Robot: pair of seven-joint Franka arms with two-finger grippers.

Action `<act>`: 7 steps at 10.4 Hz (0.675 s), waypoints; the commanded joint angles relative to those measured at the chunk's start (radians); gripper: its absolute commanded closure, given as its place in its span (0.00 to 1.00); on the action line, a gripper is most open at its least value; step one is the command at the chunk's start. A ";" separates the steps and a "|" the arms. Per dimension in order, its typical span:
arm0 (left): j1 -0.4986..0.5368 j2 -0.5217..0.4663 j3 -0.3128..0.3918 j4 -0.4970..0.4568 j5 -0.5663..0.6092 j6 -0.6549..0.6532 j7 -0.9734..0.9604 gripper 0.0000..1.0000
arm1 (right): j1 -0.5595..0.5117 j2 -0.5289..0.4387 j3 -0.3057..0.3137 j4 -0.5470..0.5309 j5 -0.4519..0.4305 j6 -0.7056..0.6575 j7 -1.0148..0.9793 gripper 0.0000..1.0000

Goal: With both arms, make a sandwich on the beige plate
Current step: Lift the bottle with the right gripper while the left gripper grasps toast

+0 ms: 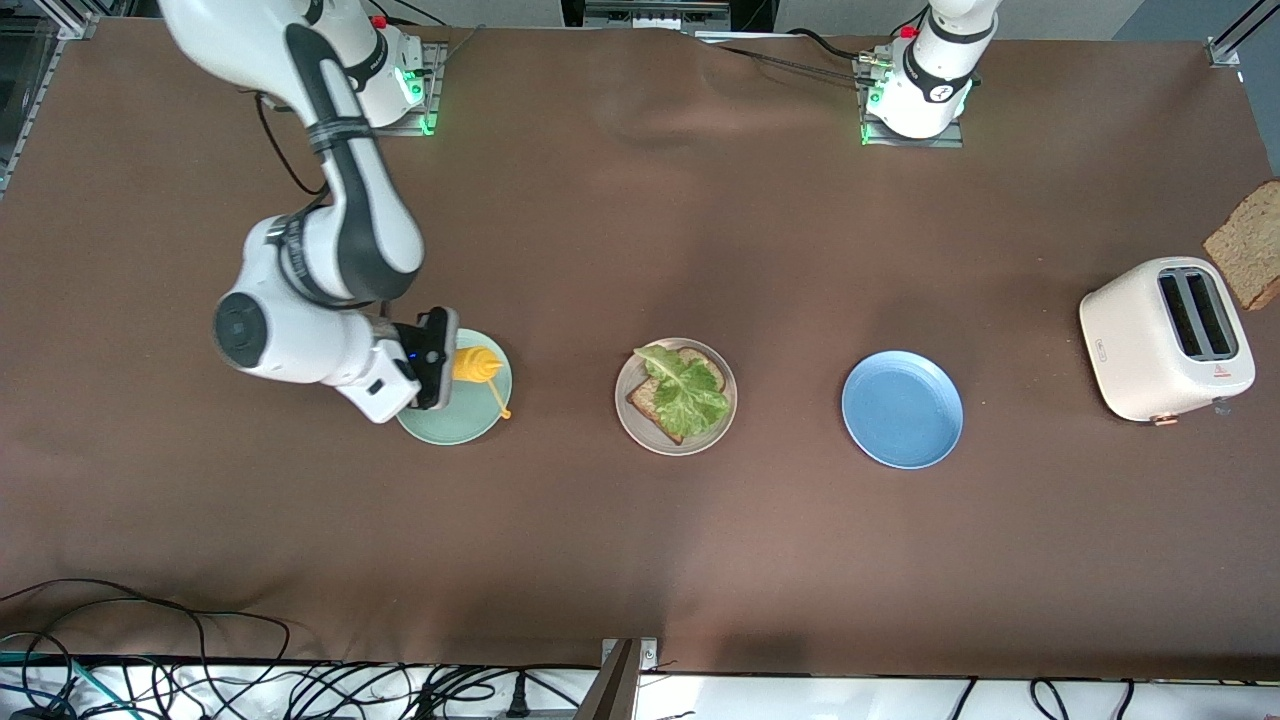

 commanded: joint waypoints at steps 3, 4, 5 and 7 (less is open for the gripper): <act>0.005 0.001 0.000 0.007 -0.038 -0.018 -0.012 1.00 | 0.198 0.043 -0.029 0.102 -0.241 -0.015 0.400 1.00; 0.005 -0.001 0.000 0.007 -0.038 -0.019 -0.014 1.00 | 0.250 0.074 -0.031 0.125 -0.308 -0.016 0.461 1.00; 0.003 -0.001 -0.002 0.007 -0.038 -0.019 -0.015 1.00 | 0.314 0.106 -0.049 0.134 -0.363 -0.015 0.532 1.00; 0.003 0.001 -0.005 0.005 -0.038 -0.019 -0.024 1.00 | 0.387 0.164 -0.052 0.177 -0.507 -0.045 0.653 1.00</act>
